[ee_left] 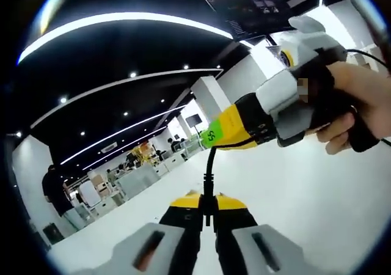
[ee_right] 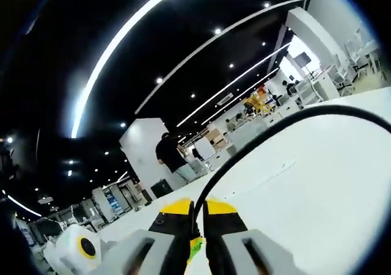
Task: Find the data cable on the table. Grasp the USB connector end of the cable and insert it into the USB port on the table
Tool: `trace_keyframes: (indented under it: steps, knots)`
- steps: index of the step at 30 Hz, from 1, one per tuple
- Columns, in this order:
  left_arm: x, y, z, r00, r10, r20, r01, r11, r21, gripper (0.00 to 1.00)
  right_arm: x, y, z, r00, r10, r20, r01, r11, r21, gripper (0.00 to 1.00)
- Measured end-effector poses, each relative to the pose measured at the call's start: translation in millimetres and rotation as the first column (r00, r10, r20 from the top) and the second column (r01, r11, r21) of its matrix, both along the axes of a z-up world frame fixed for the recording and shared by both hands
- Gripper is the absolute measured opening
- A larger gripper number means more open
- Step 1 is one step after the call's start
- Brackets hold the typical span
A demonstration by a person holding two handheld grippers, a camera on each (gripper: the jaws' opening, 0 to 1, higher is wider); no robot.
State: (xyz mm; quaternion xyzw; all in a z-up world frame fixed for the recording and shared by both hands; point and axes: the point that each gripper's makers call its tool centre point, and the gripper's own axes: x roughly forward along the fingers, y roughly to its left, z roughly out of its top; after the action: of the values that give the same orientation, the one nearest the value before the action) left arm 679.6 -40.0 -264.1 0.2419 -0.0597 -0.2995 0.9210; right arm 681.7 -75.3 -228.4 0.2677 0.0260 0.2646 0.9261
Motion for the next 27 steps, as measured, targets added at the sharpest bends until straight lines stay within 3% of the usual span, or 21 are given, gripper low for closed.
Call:
trace_keyframes:
  steps: [6, 10, 15, 20, 27]
  knots:
    - [3.6, 4, -5.8, 0.997, -0.027, -0.074, 0.023, 0.998, -0.062, 0.07, 2, -2, 4.7, 0.999, -0.002, 0.052, 0.004, 0.999, -0.044, 0.27]
    - [2.6, 2, -6.1, 0.987, -0.078, -0.141, 0.058, 0.988, -0.145, 0.07, 3, -4, 4.1, 0.998, 0.014, 0.065, -0.010, 0.998, -0.059, 0.27]
    - [-3.0, -1, -3.6, 0.978, -0.133, -0.159, 0.105, 0.979, -0.176, 0.07, -2, 2, 4.3, 0.991, 0.107, 0.083, -0.101, 0.992, -0.073, 0.25]
    - [-11.4, -9, -1.4, 0.952, -0.223, -0.209, 0.168, 0.953, -0.253, 0.06, -6, 6, 1.1, 0.980, 0.185, 0.067, -0.177, 0.978, -0.106, 0.23]
    - [-16.2, -17, -1.1, 0.890, -0.347, -0.295, 0.214, 0.890, -0.403, 0.06, -12, 12, -6.3, 0.963, 0.267, 0.032, -0.260, 0.955, -0.146, 0.21]
